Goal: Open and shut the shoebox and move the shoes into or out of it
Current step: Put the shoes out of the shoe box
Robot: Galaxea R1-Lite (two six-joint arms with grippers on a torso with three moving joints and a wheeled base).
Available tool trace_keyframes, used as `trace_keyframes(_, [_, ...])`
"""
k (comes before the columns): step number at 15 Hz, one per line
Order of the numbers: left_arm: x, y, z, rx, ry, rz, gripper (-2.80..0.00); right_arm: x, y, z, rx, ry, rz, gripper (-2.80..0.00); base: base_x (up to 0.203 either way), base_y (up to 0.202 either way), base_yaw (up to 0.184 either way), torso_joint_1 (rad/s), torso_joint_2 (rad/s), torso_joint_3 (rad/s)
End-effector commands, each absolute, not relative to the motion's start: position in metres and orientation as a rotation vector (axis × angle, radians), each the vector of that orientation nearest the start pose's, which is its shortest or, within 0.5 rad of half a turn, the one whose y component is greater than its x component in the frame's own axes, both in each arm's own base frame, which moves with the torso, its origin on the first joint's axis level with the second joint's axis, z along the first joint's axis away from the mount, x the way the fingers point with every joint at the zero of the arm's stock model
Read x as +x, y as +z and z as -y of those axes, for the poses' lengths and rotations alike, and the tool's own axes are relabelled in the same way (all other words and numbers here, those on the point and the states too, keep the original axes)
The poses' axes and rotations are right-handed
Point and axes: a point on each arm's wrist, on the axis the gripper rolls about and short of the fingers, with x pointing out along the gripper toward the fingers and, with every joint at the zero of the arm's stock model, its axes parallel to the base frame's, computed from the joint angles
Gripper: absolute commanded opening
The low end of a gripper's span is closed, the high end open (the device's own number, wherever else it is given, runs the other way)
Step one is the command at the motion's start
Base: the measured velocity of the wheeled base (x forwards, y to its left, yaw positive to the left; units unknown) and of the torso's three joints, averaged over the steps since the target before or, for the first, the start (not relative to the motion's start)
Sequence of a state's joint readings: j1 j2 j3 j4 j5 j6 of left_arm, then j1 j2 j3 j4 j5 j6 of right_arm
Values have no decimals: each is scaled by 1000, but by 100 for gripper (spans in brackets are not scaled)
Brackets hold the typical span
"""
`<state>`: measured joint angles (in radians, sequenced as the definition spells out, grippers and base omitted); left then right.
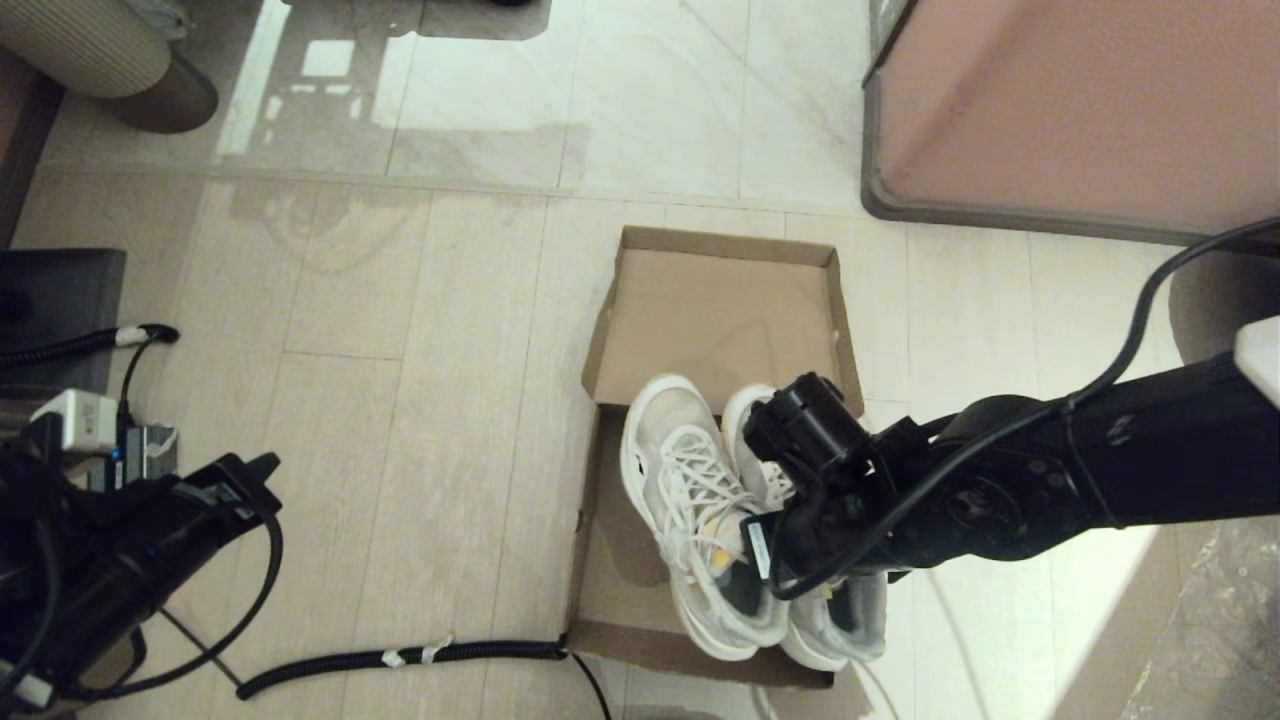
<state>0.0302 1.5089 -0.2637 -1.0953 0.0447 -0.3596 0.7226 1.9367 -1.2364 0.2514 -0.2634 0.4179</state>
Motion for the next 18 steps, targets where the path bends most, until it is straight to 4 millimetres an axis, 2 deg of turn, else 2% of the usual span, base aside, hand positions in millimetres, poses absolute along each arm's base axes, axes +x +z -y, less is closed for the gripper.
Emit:
trace_keyframes(1, [204, 139, -7, -360, 105, -144, -280, 253, 172, -215, -28, 251, -846, -280, 0, 0, 0, 0, 0, 0])
trace_keyframes(4, [196, 139, -7, -360, 104, -142, -280, 247, 190, -204, -8, 245, -821, -280, 0, 0, 0, 0, 0, 0])
trace_keyframes(7, [194, 137, -7, -352, 105, -149, -280, 258, 201, -179, 40, 174, -789, -280, 0, 0, 0, 0, 0, 0])
trace_keyframes(12, [192, 133, -7, -340, 104, -172, -280, 287, 225, -107, 157, -36, -700, -280, 0, 0, 0, 0, 0, 0])
trace_keyframes(18, [184, 126, -7, -338, 109, -202, -280, 302, 251, -15, 274, -231, -606, -280, 0, 0, 0, 0, 0, 0])
